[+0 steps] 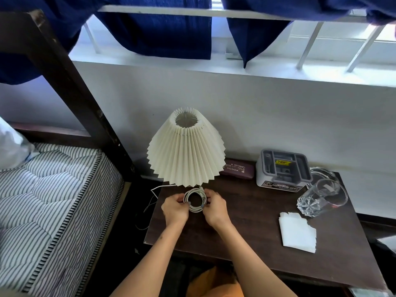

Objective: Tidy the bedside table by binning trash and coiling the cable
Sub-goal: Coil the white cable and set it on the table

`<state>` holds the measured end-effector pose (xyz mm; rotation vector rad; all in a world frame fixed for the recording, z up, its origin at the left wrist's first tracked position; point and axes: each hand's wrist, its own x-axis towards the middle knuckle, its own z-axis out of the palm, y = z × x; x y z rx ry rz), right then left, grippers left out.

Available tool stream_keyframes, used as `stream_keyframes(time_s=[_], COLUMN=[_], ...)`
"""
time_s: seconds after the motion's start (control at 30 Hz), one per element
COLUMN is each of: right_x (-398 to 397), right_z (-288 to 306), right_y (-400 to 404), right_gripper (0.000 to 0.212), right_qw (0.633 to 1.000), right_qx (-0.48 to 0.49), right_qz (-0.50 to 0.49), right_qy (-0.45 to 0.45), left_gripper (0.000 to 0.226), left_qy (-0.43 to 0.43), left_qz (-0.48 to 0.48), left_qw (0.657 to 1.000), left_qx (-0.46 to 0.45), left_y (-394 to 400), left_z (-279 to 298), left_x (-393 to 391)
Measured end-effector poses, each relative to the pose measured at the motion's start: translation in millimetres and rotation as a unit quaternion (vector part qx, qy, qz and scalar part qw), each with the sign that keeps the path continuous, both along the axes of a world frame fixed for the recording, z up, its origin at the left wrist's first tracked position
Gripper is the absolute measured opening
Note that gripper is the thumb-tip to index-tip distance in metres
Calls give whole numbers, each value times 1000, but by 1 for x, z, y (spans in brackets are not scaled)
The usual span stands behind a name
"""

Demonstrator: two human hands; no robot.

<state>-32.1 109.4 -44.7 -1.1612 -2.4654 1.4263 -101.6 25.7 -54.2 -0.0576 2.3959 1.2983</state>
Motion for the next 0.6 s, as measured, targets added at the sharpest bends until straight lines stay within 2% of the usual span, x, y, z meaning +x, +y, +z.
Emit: stream_keyframes(time_s=[0.3,0.6], right_x=[5,8], right_z=[1,5], right_y=[1,1], right_gripper=[49,50], right_qw=[1000,998], right_qx=[-21,-43], right_qz=[7,25], right_qy=[2,-27], left_gripper=[35,36], left_qy=[5,10], left_qz=[-16,-44], left_qw=[1000,999], left_qx=[-15,-29], left_y=[2,-2], left_z=[2,7], left_x=[4,5])
